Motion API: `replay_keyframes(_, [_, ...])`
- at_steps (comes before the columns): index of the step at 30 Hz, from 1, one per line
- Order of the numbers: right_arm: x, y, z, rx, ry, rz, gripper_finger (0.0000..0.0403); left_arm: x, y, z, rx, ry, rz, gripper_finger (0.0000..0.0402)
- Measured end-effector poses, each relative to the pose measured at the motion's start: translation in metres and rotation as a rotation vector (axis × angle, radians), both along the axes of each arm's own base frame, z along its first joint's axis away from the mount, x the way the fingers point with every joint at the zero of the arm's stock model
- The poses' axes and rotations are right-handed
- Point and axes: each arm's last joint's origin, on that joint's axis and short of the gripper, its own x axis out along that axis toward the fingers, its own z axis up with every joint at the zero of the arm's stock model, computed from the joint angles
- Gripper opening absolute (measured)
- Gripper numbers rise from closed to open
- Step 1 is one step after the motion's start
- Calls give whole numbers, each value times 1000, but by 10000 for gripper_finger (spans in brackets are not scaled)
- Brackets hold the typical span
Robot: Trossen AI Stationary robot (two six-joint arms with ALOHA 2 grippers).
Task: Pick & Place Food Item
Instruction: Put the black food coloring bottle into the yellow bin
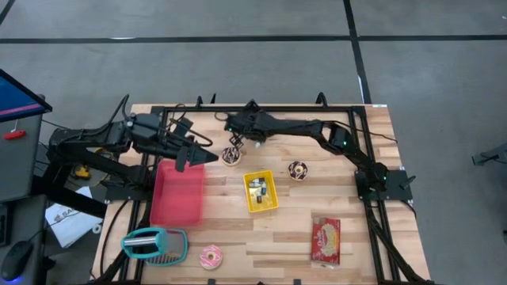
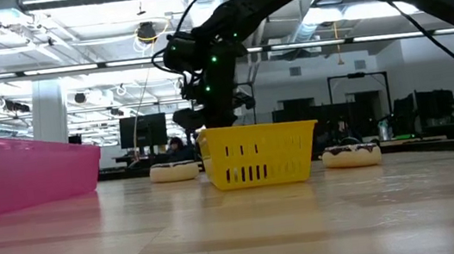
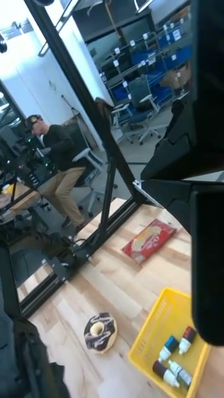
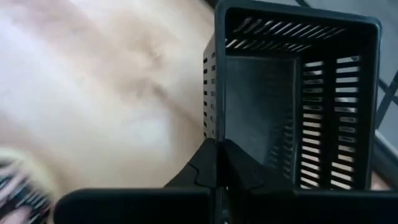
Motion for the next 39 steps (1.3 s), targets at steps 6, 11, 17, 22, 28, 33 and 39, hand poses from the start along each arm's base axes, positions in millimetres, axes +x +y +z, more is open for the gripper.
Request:
replay_keyframes(6, [-1, 22, 1, 24, 39, -1, 0, 0, -7, 2, 1, -24, -26, 0])
replay_keyframes(11, [0, 42, 3, 42, 45, 1, 0, -1, -12, 3, 12, -35, -32, 0])
replay_keyframes(17, [-2, 50, 17, -11, 70, 6, 0, -2, -16, 3, 34, -38, -35, 0])
replay_keyframes(22, [-18, 35, 62, -93, 27, -40, 0, -2, -16, 3, 40, -41, -26, 0])
replay_keyframes(28, [-64, -9, 97, -58, 94, -206, 0, -1, -16, 7, 64, -76, -22, 0])
replay_keyframes(33, [-93, -37, 100, 63, 163, -320, 0, -1, -16, 11, 87, -125, -24, 0])
replay_keyframes(39, [-110, -50, 91, 247, 160, -462, 0, 0, -16, 13, 100, -150, -26, 0])
